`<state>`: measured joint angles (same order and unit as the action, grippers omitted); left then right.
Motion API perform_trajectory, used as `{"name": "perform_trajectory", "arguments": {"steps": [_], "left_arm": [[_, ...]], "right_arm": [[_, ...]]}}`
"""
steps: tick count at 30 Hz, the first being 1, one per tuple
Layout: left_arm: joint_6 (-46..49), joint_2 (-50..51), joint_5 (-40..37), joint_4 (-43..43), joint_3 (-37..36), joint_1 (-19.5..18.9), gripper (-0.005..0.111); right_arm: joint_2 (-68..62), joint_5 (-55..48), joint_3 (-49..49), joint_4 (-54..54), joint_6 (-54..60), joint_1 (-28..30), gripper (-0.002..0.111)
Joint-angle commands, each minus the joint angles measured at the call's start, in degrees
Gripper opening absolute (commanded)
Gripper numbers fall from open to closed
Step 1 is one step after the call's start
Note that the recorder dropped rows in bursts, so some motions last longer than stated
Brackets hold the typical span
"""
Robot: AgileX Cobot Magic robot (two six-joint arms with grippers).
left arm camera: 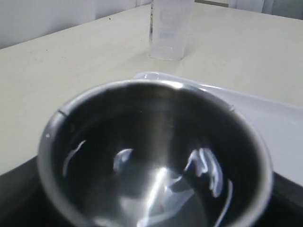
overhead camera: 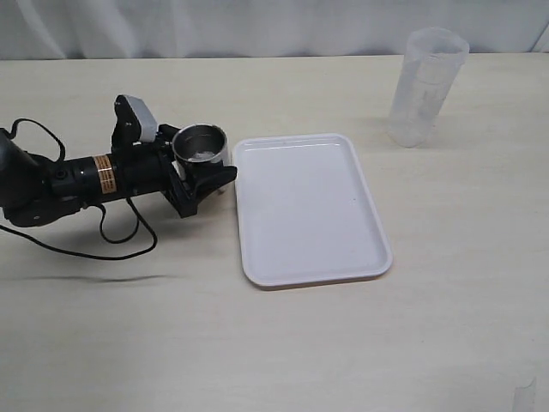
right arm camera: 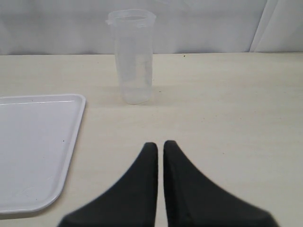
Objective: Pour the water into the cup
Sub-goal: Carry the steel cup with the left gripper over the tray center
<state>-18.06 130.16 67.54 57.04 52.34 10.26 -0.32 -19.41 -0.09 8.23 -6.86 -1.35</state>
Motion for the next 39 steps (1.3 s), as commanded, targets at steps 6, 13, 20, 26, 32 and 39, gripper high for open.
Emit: {"name": "perform_trajectory", "arguments": {"steps": [6,13,20,26,32,39], "left_arm": [[-3.4,-1.0,2.4,1.4,1.8,0.4,0.000],[-4.3,-1.0,2.4,0.8,2.1,2.0,0.000],[-4.5,-1.0,2.4,0.2,2.8,5.1,0.000],[-4.5,-1.0,2.4,-1.4,2.8,7.7,0.000],[-4.5,-1.0,0.9,-1.6,6.2,10.9,0.000],[-4.5,-1.0,-2.5,-0.9,10.1,14.2,0.000]], "right_arm": [[0.3,-0.2,0.1,-0.1,0.2,-0.2,0.004],[0.3,-0.2,0.1,-0.1,0.2,-0.2,0.004],[0.3,-0.2,0.1,-0.1,0.2,-0.2,0.004],[0.3,-0.2,0.1,-0.1,0.2,-0.2,0.004],[0.3,-0.2,0.1,-0.1,0.2,-0.2,0.004],[0.3,-0.2,0.1,-0.1,0.2,-0.2,0.004]]}}
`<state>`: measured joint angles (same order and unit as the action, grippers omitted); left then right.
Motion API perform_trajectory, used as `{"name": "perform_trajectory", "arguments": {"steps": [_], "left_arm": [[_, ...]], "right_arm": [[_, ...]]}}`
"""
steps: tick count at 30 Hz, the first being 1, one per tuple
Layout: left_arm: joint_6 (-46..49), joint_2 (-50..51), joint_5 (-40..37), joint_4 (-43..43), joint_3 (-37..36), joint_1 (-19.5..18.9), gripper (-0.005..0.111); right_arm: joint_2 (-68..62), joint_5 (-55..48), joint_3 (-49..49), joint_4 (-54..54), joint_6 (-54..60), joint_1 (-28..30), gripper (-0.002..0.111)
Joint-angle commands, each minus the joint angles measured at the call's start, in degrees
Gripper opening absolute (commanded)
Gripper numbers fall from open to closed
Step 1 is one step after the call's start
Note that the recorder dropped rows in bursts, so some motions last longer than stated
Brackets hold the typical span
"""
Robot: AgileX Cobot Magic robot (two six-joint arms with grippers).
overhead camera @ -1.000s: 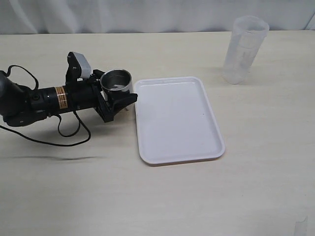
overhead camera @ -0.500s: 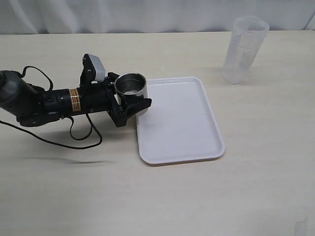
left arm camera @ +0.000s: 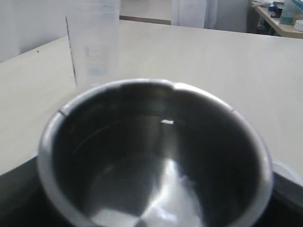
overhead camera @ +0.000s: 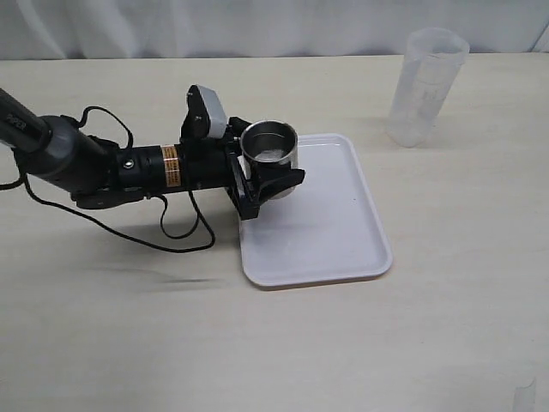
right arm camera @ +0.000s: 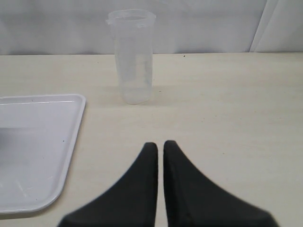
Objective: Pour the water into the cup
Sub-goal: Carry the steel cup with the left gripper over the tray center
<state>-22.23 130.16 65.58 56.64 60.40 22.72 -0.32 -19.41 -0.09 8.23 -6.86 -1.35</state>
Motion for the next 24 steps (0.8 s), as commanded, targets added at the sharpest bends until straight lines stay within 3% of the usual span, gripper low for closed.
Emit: {"name": "perform_trajectory", "arguments": {"steps": [1,5,24], "left_arm": [[-0.3,-1.0,-2.1,-0.5,2.4,2.3,0.000],[-0.3,-0.9,-7.1,-0.3,3.7,4.4,0.000],[-0.3,-0.9,-7.0,-3.9,4.4,7.6,0.000]], "right_arm": [[0.3,-0.2,0.1,-0.1,0.2,-0.2,0.004],[0.3,-0.2,0.1,-0.1,0.2,-0.2,0.004],[0.3,-0.2,0.1,-0.1,0.2,-0.2,0.004]]}}
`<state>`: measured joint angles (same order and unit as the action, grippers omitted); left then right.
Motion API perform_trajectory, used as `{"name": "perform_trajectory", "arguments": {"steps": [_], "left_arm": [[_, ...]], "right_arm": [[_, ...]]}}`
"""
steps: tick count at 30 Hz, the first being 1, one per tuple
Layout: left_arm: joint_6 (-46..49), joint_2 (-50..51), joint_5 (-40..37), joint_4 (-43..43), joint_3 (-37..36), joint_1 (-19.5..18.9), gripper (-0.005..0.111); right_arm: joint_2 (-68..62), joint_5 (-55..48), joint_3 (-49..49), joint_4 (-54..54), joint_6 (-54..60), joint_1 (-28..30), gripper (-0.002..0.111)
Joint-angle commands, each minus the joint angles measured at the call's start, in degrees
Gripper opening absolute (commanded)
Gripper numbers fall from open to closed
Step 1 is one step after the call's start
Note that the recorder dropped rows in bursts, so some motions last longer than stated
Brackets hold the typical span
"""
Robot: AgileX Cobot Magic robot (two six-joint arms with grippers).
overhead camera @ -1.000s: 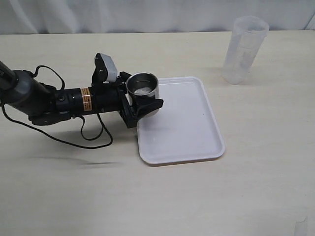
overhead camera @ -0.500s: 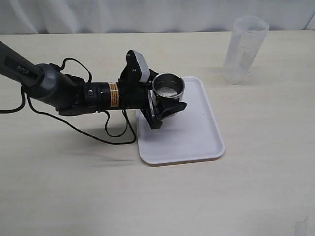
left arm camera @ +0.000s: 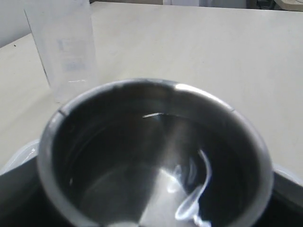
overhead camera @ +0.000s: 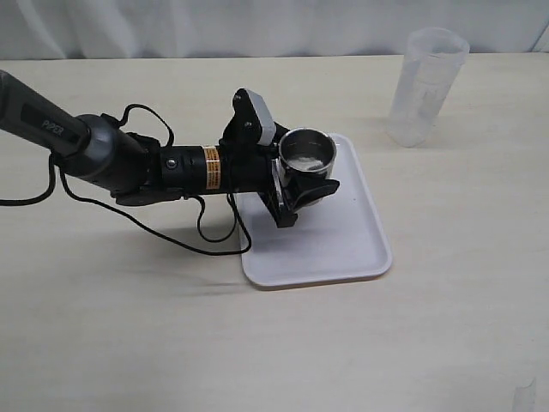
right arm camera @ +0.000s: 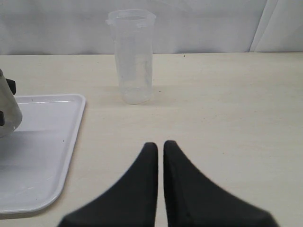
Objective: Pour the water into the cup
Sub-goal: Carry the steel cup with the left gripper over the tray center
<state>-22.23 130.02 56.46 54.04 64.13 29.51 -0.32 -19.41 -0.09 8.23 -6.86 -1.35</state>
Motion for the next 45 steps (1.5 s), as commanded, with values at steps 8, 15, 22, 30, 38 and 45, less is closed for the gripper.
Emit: {"name": "perform_trajectory", "arguments": {"steps": [8,15,22,30,38,45], "left_arm": [[0.0,-0.6,0.4,-2.3,0.6,1.3,0.000],[2.7,0.4,1.9,-2.7,0.6,1.8,0.000],[4.3,3.5,2.6,-4.2,0.6,1.8,0.000],[4.3,4.4,2.9,-5.3,0.6,1.8,0.000],[4.3,4.4,5.1,-5.4,0.6,1.8,0.000],[4.3,4.5,4.7,-5.2,0.6,1.8,0.000]], "right_arm": [[0.3,-0.2,0.1,-0.1,0.2,-0.2,0.004],[0.3,-0.2,0.1,-0.1,0.2,-0.2,0.004],[0.3,-0.2,0.1,-0.1,0.2,-0.2,0.004],[0.3,-0.2,0.1,-0.1,0.2,-0.2,0.004],[0.3,-0.2,0.1,-0.1,0.2,-0.2,0.004],[0.3,-0.2,0.1,-0.1,0.2,-0.2,0.004]]}}
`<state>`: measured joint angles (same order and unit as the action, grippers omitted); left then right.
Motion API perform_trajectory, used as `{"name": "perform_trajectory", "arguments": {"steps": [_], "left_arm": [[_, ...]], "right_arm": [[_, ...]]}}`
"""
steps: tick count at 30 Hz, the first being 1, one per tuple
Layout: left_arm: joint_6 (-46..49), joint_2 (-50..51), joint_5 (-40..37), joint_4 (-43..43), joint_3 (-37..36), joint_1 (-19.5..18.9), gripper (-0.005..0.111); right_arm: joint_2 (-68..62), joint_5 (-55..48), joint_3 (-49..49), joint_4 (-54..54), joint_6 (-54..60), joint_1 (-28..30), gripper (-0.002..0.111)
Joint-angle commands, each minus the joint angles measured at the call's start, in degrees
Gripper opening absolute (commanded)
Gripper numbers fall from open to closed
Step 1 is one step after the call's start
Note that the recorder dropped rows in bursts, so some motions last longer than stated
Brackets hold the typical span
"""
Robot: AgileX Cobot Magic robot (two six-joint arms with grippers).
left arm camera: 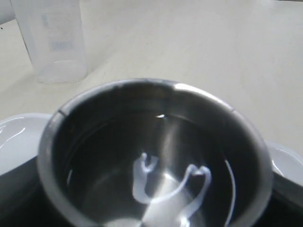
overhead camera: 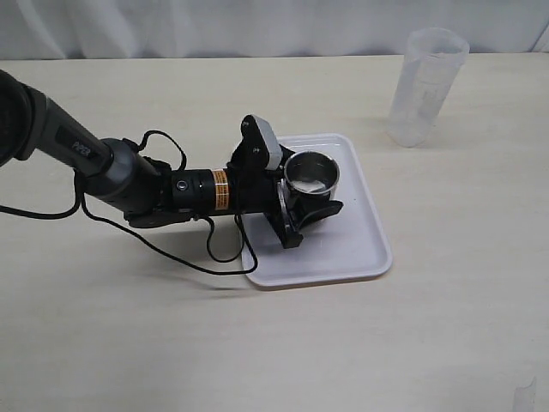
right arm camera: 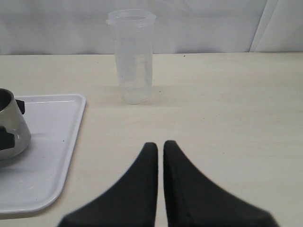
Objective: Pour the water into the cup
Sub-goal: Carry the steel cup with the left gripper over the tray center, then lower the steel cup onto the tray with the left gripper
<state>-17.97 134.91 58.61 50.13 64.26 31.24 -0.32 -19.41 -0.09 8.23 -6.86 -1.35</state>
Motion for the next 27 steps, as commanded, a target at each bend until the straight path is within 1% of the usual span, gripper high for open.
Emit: {"name": "perform_trajectory", "arguments": {"steps": [1,6,11,16,27], "left_arm": [[-0.1,-0.4,2.5,-1.3,0.5,0.1,0.000],[-0.1,-0.4,2.2,-1.3,0.5,0.1,0.000],[-0.1,-0.4,0.2,-1.2,0.5,0.1,0.000],[-0.1,1.8,3.2,-1.3,0.5,0.1,0.000],[-0.1,1.9,3.9,-1.7,0.5,0.1,0.000]], "right_arm": [[0.3,-0.2,0.1,-0.1,0.2,-0.2,0.004],[0.3,-0.2,0.1,-0.1,0.2,-0.2,0.004],[0.3,-0.2,0.1,-0.1,0.2,-0.2,0.004],[0.3,-0.2,0.1,-0.1,0.2,-0.2,0.004],[0.3,-0.2,0.1,-0.1,0.2,-0.2,0.004]]}}
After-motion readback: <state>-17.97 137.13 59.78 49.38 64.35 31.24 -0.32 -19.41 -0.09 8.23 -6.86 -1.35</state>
